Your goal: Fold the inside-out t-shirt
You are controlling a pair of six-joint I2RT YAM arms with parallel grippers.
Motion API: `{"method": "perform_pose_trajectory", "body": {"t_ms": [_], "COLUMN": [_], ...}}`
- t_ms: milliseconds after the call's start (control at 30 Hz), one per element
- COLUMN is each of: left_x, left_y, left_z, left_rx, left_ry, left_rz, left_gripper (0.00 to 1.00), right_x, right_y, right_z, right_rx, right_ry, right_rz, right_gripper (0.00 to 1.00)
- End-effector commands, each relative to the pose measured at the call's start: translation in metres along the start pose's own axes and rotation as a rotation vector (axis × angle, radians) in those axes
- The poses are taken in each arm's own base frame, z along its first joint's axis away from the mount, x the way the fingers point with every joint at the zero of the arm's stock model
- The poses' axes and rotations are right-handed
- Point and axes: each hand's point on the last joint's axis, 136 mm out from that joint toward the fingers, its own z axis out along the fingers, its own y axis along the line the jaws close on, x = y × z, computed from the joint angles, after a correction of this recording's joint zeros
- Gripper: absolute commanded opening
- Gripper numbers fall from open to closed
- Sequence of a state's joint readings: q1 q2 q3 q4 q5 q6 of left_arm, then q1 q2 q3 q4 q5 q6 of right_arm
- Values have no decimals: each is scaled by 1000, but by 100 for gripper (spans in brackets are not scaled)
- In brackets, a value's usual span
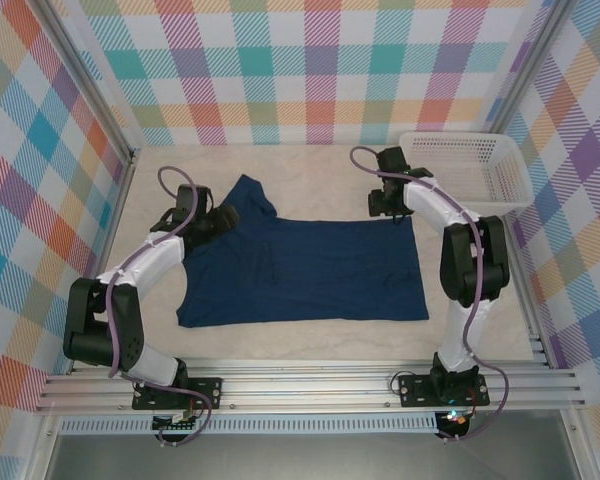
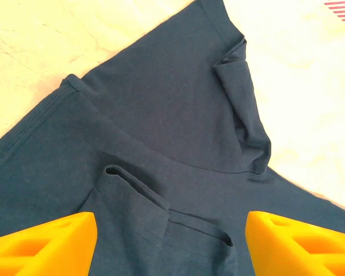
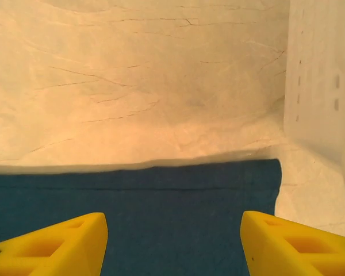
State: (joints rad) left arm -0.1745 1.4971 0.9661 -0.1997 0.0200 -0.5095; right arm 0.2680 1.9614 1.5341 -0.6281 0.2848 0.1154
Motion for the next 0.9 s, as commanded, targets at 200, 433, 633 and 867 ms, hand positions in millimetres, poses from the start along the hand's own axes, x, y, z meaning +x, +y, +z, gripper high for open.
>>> {"method": "perform_pose_trajectory", "body": {"t_ms": [200,433,633,867], "left_x": [8,13,15,15], "left_y": [3,5,7,9], "left_z": [8,13,16,17], "left_rx": [-9,-12,-20,-28], "left_ry": [35,53,61,57], "left_rz": [23,24,29,35], "left_gripper": [69,69,69,69], "right_x": [13,22,30,54], "right_y": [-20,-18,-17,-6], "right_z": [29,49,61,66], "right_rx": [127,107,43,-75], "right_ry": [65,139,200,298], "right_rz": [-266,-358,-336,-266], "right_gripper": [62,62,62,58]}}
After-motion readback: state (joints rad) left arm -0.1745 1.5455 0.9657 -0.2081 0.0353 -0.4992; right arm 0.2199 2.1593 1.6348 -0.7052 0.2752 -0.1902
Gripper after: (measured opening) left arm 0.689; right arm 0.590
